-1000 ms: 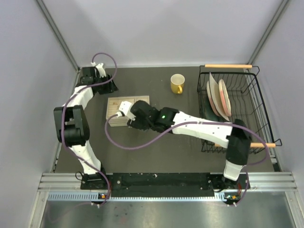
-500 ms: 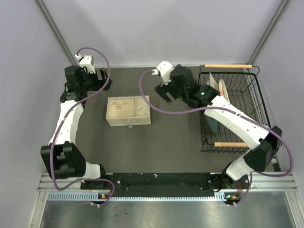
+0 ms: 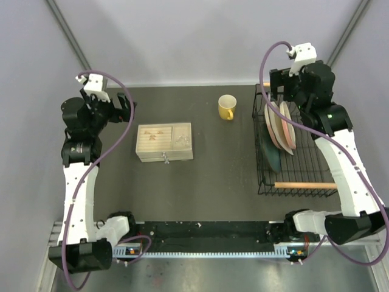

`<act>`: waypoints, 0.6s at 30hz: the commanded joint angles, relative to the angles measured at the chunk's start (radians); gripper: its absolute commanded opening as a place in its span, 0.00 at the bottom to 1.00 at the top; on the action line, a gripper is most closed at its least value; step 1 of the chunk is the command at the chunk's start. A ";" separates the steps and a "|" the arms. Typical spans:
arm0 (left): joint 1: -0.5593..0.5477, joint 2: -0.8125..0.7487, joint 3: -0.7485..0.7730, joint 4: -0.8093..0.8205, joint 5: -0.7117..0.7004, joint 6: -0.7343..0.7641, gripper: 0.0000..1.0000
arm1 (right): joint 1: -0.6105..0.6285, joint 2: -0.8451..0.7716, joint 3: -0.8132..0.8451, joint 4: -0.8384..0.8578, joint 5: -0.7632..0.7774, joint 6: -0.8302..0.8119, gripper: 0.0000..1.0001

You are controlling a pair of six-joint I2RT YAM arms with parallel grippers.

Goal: Organize the mixed jewelry

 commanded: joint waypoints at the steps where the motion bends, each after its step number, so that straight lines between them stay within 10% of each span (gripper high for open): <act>1: 0.002 -0.030 0.036 -0.034 -0.016 0.014 0.99 | -0.008 -0.069 -0.055 0.074 0.022 0.031 0.99; 18: 0.002 -0.078 -0.001 0.000 0.004 -0.001 0.99 | -0.008 -0.138 -0.116 0.106 0.013 0.036 0.99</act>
